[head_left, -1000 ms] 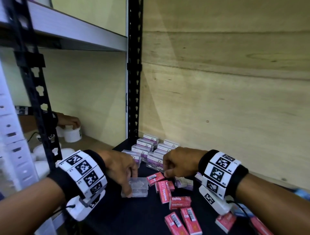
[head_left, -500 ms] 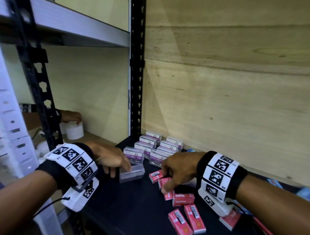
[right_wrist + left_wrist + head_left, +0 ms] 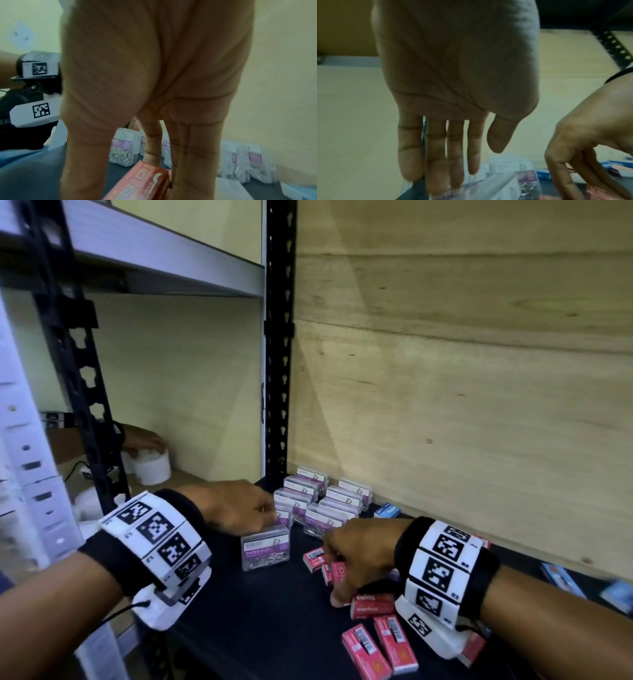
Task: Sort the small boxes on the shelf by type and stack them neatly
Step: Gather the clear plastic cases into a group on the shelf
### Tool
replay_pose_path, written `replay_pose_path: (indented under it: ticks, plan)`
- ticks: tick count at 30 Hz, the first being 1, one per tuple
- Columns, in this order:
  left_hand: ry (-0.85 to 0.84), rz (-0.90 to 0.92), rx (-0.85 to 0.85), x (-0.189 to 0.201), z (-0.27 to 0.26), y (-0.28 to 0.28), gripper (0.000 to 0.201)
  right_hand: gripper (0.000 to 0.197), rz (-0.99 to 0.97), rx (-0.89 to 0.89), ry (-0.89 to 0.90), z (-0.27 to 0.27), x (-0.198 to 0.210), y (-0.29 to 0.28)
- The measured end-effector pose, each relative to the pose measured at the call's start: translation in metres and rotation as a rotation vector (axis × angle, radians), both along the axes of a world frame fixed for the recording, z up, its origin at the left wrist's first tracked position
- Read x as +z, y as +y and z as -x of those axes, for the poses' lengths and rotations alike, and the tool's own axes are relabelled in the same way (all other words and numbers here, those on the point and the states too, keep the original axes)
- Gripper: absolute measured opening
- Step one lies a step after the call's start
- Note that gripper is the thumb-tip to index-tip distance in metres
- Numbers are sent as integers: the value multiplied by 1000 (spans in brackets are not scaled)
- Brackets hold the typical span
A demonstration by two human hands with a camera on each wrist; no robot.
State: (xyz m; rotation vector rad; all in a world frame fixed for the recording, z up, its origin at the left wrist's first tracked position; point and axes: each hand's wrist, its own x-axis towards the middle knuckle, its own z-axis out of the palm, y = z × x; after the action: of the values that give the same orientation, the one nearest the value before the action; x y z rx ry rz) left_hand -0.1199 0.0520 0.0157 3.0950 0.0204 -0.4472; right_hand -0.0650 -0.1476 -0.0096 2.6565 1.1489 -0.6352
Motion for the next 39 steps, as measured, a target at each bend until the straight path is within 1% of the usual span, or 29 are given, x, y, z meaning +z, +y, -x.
replay_pose_path:
  ticks: [3, 5, 8, 11, 15, 17, 21, 27, 31, 32, 35, 36, 39]
  plan:
    - [-208, -21, -129, 0, 0, -15, 29, 49, -53, -1, 19, -2, -3, 0]
    - [-244, -66, -177, 0, 0, -32, 27, 47, -99, 1, 26, -3, -3, -2]
    - [-196, -154, -191, -4, -2, -55, 28, 44, -168, -18, 50, -5, 3, -13]
    - [-157, -241, -169, -16, -8, -64, 32, 47, -219, -50, 42, -12, 13, -32]
    - [-120, -303, -131, -28, -14, -75, 40, 51, -267, -142, 11, -26, 14, -63]
    - [-96, -326, -121, -31, -15, -82, 40, 54, -278, -177, -17, -32, 15, -78]
    - [-61, -369, -124, -33, -17, -90, 41, 52, -279, -242, -57, -43, 17, -105]
    - [-67, -343, -127, -20, -14, -92, 34, 48, -219, -284, -59, -58, 24, -143]
    - [-97, -356, -74, 0, -14, -97, 45, 41, -167, -302, -80, -67, 24, -161]
    - [-101, -354, -81, 4, -16, -100, 46, 42, -163, -309, -86, -69, 24, -163]
    - [-102, -289, -141, 9, -28, -112, 40, 52, -160, -357, -112, -76, 24, -170]
    - [-102, -264, -166, 8, -31, -117, 42, 54, -158, -368, -124, -79, 24, -172]
    - [-112, -233, -227, 1, -47, -137, 42, 51, -126, -358, -174, -84, 23, -177]
